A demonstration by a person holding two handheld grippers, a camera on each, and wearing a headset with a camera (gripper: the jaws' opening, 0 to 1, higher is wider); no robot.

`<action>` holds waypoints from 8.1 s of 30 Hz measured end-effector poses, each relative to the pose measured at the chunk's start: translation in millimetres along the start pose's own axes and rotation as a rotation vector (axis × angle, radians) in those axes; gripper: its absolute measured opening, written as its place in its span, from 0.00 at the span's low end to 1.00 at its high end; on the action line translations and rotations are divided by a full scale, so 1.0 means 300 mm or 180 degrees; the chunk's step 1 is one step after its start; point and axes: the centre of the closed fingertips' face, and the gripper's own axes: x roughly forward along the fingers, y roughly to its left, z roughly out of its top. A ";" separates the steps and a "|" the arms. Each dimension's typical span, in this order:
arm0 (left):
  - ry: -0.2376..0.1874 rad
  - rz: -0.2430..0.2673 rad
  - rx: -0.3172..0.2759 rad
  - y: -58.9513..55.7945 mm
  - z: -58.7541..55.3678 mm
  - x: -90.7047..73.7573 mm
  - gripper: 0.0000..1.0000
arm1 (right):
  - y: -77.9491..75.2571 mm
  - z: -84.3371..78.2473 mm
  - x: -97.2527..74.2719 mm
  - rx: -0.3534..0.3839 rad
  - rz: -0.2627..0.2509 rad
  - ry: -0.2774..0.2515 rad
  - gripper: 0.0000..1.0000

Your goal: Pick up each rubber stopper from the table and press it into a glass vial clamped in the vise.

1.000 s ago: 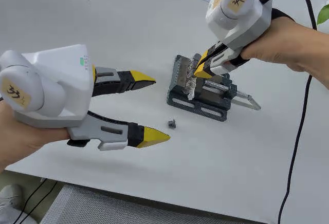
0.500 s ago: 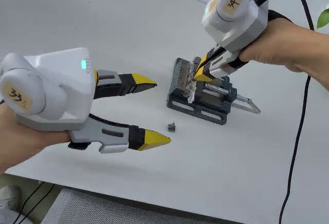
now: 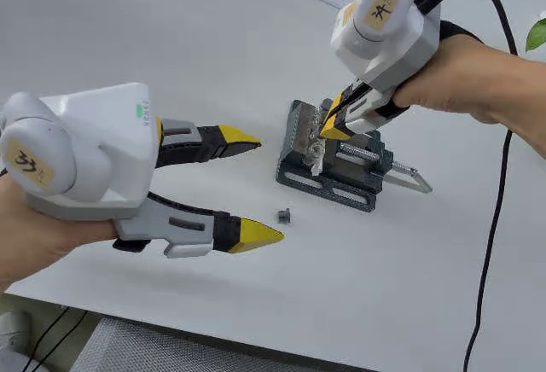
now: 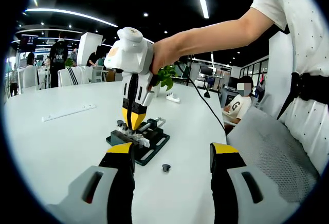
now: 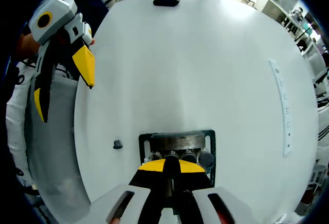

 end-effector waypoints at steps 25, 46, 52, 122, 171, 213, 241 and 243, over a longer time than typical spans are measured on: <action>0.0007 -0.0017 -0.0017 -0.004 -0.006 0.013 0.56 | 0.010 -0.003 0.008 -0.0056 0.0012 0.0072 0.01; 0.0063 0.0045 0.0079 -0.002 0.011 -0.012 0.57 | 0.009 -0.002 0.000 0.0084 -0.0054 -0.0179 0.03; 0.0075 0.0064 0.0100 -0.002 0.018 -0.017 0.57 | 0.007 -0.002 -0.003 0.0064 -0.0090 -0.0203 0.03; 0.0551 0.0018 0.0477 -0.032 0.061 -0.035 0.74 | 0.192 -0.139 -0.245 0.0787 -0.0466 -0.1975 0.37; 0.0748 0.0134 0.0425 0.056 -0.007 -0.008 0.99 | 0.351 -0.038 0.109 0.0468 0.0171 -0.2658 0.25; 0.0771 0.0153 0.0375 0.080 -0.011 0.011 0.98 | 0.341 -0.029 0.191 0.0296 0.0344 -0.2536 0.07; 0.0459 0.0015 0.0452 0.011 0.101 0.046 0.81 | 0.380 -0.011 -0.167 0.0374 -0.0180 -0.3027 0.06; 0.0430 -0.0007 0.0437 0.003 0.113 0.050 0.77 | 0.385 -0.008 -0.201 0.0376 -0.0238 -0.3062 0.06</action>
